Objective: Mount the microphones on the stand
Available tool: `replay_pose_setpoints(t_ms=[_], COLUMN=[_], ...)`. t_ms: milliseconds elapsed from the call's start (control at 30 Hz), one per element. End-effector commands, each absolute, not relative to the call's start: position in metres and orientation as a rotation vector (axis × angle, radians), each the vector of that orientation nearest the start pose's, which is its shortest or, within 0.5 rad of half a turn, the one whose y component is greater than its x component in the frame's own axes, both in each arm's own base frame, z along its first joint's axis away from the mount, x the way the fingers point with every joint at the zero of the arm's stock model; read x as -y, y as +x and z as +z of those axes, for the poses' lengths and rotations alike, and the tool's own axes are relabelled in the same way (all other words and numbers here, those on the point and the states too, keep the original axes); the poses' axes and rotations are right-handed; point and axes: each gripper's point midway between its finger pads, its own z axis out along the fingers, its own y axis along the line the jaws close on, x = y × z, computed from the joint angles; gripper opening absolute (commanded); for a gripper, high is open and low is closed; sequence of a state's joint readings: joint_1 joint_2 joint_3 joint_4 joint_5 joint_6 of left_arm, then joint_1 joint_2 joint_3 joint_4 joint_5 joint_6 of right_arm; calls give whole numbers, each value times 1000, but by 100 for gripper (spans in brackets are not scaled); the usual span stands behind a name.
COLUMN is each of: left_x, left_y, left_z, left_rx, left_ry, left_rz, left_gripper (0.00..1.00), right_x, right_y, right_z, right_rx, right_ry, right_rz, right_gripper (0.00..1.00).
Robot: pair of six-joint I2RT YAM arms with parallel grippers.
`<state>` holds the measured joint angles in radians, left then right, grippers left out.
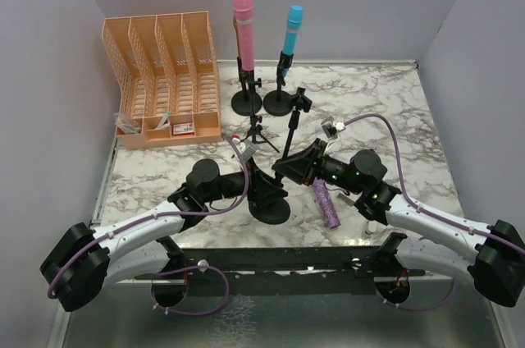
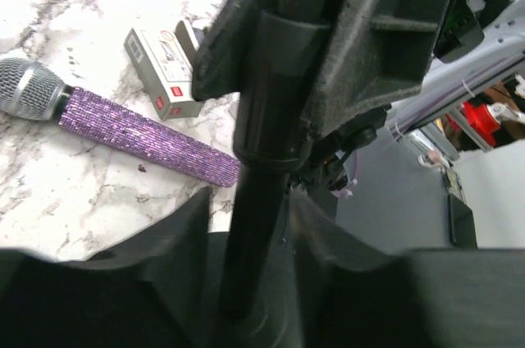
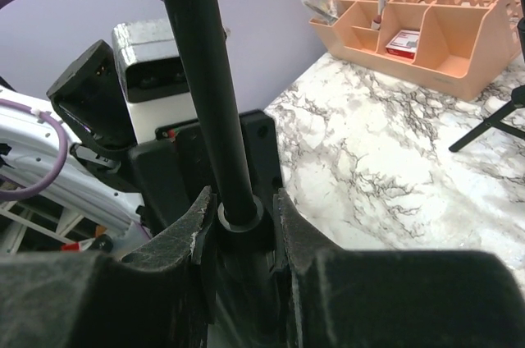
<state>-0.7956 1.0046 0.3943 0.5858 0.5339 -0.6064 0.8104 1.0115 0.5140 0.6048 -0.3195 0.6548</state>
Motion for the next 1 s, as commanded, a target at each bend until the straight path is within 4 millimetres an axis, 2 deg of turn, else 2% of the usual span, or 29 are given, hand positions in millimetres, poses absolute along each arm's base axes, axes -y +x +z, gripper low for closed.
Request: replay_pose_setpoints(t_ms=[0,100,133,300,400,533,700,867,967], left_x=[319,316,315,307,304,303,300,302,306], left_y=[138,140,140,129,118,101,90,108,129], left_z=[228,235,238,263,279,298,314,323,316], left_rx=[-1594,-1564,-1551,-1452,-1393,-1330,-1269,-1281,-1336], left_ry=[719,708,703,724,758,838,892,788,693], left_rz=[-1526,-1510,-1505,-1524,-1563,-1626,-1655,-1607,-1548], left_gripper=[30,3,0,0,0,0,0,0,0], right_x=[-317,-316,-316,-315,-320,-325,-322,-317,-309], right_y=[186,185,184,175,160,142,124,107,98], right_z=[312,310,308,308,315,330,352,361,366], right_rx=[-1428,-1430,-1434,-1419,-1375,-1287,-1183,-1146,-1106], right_ry=[-408,-414,-421,-473,-578,-692,-774,-804,-797], right_rz=[1475,1469,1468,1483,1536,1611,1671,1763,1788], right_gripper=[1,1,6,48,58,59,54,51,50])
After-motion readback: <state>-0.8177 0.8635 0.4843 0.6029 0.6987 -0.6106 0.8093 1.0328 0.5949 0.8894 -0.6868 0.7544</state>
